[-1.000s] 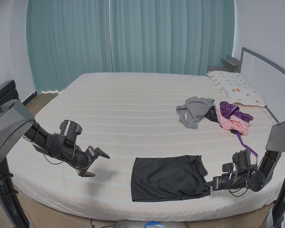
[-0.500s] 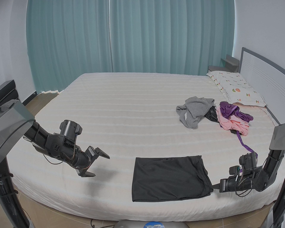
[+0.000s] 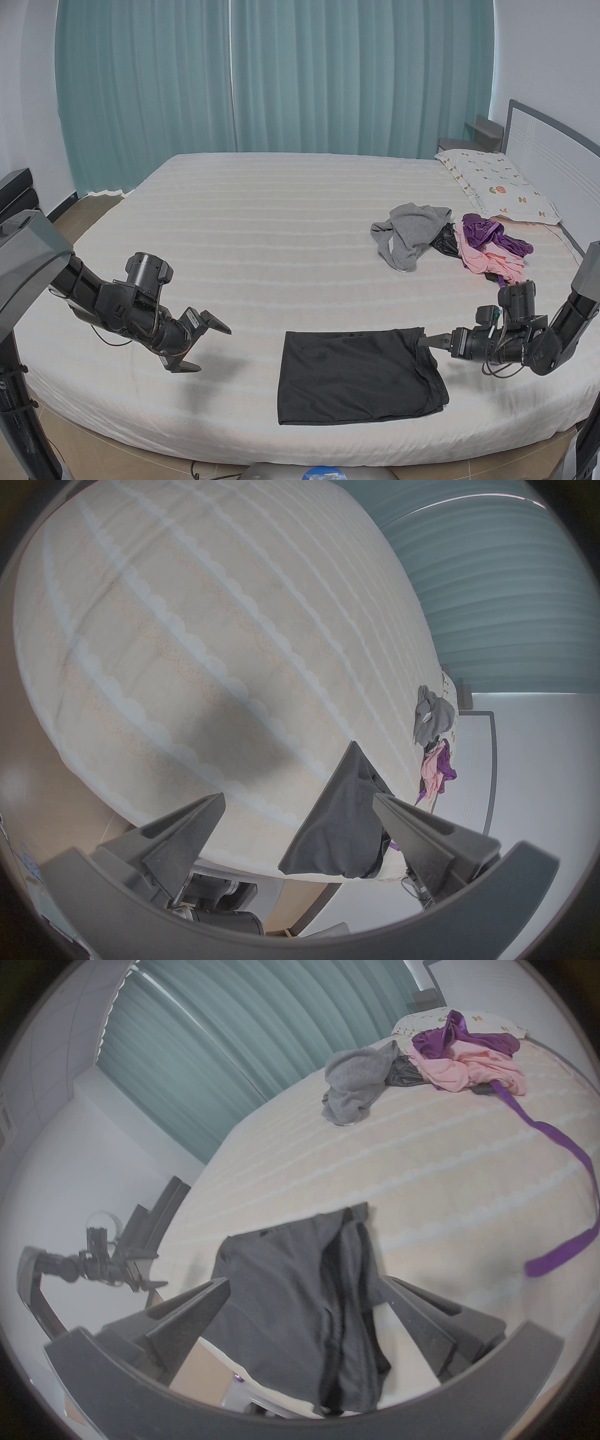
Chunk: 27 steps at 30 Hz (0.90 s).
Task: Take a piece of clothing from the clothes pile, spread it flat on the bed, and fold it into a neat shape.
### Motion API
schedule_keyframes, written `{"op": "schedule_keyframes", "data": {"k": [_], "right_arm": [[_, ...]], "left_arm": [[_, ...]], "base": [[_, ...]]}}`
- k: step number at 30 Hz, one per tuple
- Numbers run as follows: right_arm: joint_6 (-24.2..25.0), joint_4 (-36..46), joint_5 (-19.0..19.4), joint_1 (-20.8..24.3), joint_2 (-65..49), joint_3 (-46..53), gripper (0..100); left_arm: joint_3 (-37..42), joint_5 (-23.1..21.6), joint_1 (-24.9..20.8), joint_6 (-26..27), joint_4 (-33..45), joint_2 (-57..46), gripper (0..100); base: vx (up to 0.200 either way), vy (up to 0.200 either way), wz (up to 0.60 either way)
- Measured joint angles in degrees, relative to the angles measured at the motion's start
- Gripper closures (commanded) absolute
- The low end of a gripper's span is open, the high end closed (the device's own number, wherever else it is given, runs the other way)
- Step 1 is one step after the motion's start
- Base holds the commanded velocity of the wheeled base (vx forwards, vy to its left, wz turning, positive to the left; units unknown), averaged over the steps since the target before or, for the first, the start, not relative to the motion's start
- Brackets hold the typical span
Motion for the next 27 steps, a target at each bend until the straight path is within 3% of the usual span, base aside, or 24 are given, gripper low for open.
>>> {"op": "schedule_keyframes", "data": {"k": [14,22,23,27], "right_arm": [[10.9,4.9,-1.3,4.0,10.2,-15.9,0],[11.5,5.1,-1.4,4.2,13.4,-18.5,0],[11.5,5.1,-1.4,4.2,13.7,-18.8,100],[11.6,5.4,-1.5,4.2,15.0,-20.2,100]], "left_arm": [[0.0,0.1,0.0,0.0,0.0,0.0,0],[0.0,0.1,0.0,0.0,0.0,0.0,0],[0.0,0.1,0.0,0.0,0.0,0.0,0],[-0.1,0.0,0.0,0.0,-0.1,0.0,0]], "base": [[0.000,0.000,0.00],[0.000,0.000,0.00],[0.000,0.000,0.00],[0.000,0.000,0.00]]}}
